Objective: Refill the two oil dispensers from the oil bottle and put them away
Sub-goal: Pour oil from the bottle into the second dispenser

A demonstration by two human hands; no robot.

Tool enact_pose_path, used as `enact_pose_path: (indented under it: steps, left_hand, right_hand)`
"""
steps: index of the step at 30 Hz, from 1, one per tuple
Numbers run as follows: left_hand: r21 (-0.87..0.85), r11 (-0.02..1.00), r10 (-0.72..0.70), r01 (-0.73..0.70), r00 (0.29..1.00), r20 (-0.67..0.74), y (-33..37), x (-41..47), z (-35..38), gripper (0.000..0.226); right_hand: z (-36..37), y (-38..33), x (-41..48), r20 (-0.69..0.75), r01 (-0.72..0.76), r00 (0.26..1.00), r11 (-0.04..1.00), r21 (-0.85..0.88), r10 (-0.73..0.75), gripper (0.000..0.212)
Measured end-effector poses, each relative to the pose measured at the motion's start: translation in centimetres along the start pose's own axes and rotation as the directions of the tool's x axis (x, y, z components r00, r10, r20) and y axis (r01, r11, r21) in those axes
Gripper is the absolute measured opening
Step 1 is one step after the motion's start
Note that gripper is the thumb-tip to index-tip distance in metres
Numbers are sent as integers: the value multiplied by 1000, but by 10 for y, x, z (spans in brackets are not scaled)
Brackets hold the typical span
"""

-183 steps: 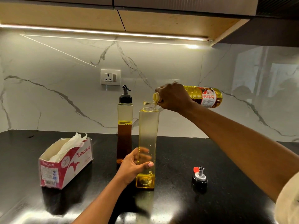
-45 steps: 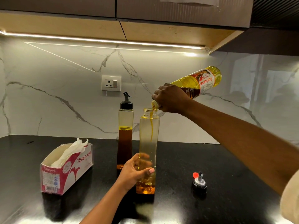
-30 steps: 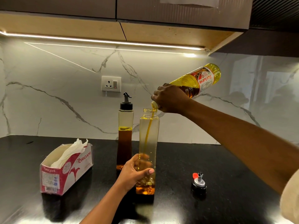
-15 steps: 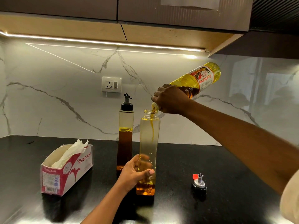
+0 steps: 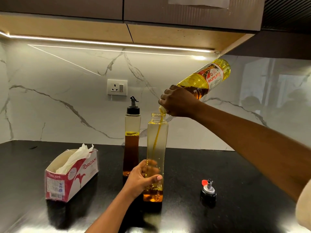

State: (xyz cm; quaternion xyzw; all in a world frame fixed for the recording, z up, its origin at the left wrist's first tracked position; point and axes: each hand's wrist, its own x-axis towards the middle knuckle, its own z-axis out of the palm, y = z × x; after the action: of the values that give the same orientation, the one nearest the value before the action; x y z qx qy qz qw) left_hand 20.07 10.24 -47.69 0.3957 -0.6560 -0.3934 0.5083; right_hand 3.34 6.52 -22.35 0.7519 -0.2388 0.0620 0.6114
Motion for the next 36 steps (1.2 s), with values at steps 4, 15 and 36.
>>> enact_pose_path:
  steps: [4,15,36]
  left_hand:
    - [0,1000,1,-1,1000,-7,0,0,0,92]
    - [-13,1000,-4,4,1000,1,-2,1,0,91]
    - [-6,1000,3,-3,1000,0,-3,1,0,89]
  right_hand:
    - [1,0,0,-16,38,999,999,-31,-38,17]
    - [2,1,1,-32,47,998,999,-27,-48,16]
    - [0,2,3,-56,78,995,996,-45,-81,17]
